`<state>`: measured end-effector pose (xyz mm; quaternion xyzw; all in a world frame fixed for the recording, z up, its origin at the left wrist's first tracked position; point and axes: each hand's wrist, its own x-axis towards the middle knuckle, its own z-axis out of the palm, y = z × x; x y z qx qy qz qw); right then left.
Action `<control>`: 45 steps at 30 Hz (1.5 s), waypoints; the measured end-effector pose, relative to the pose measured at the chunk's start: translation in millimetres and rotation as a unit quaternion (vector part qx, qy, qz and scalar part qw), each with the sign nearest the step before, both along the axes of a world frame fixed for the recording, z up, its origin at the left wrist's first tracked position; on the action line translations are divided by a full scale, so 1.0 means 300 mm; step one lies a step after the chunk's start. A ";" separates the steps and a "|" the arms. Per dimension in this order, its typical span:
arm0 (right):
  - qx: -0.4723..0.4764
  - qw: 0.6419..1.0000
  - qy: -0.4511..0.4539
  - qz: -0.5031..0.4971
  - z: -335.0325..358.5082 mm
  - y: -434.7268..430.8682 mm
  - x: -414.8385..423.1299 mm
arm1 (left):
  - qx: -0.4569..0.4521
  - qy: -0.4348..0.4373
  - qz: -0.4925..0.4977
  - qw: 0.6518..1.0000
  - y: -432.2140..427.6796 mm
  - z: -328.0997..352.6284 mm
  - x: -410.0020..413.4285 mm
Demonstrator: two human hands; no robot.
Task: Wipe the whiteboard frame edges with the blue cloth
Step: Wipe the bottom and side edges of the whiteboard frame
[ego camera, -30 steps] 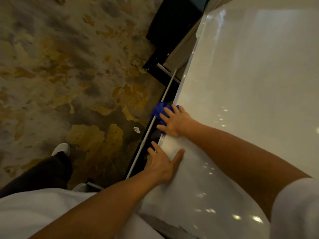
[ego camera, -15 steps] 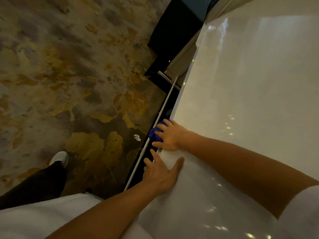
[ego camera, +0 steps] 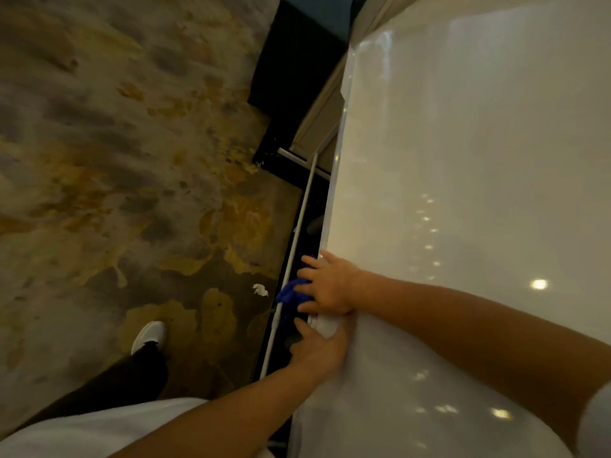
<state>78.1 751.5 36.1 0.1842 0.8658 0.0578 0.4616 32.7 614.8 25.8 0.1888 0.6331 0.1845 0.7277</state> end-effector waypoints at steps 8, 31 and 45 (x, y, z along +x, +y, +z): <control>0.117 0.984 -0.027 -0.135 0.081 0.334 0.021 | -0.065 -0.130 -0.005 0.989 0.175 -0.017 -0.015; 0.159 0.978 0.045 -0.128 0.064 1.194 0.086 | 0.052 -0.071 0.029 0.996 1.033 -0.133 0.052; 0.147 0.981 0.030 -0.119 0.027 1.543 0.036 | 0.064 -0.047 0.076 0.994 1.498 -0.146 0.026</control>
